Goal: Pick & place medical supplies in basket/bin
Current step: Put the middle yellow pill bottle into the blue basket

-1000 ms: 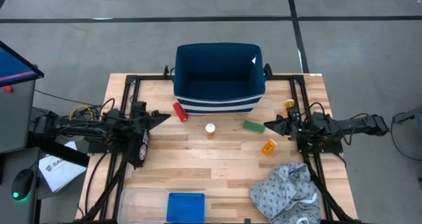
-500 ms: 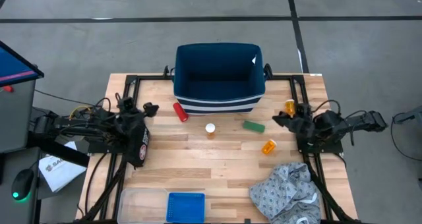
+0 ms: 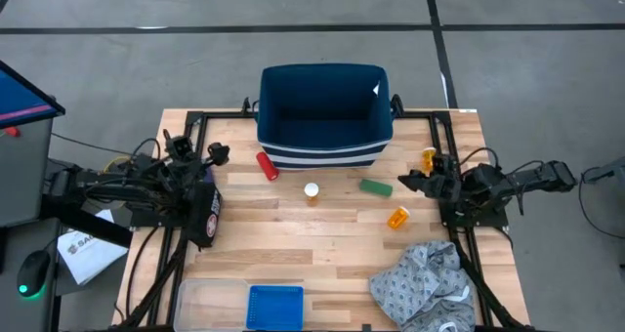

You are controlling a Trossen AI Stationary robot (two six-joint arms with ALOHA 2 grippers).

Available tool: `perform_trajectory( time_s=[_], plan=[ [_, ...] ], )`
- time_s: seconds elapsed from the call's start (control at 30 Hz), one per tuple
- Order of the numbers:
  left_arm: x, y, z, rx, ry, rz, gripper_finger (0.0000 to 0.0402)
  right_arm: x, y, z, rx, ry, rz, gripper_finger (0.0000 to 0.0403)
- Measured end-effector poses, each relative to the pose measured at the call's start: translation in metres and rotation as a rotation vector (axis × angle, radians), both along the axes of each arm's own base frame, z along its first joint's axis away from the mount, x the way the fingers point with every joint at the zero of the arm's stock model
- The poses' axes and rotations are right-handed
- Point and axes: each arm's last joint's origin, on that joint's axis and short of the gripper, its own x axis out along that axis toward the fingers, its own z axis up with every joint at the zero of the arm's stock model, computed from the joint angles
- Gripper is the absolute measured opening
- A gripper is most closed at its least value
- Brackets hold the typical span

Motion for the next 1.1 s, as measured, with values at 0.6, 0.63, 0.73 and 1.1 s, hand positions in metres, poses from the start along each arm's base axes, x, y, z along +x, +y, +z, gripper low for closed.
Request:
perform_trajectory(
  time_s=[0.6,0.63,0.73,1.1],
  plan=[
    [0.02,-0.001,0.134,0.368,0.005,0.093,0.04,0.022,0.031,0.058,0.013,0.518,0.341,0.0254],
    [0.019,0.0,0.138,0.369,0.028,0.1,0.04,0.023,0.033,0.058,0.016,0.591,0.359,0.0261],
    [0.019,0.003,0.147,0.376,0.1,0.124,0.04,0.026,0.038,0.058,0.042,0.767,0.411,0.0282],
    [0.02,0.007,0.15,0.373,0.142,0.144,0.04,0.031,0.045,0.018,0.523,1.338,0.27,0.0365]
  ],
)
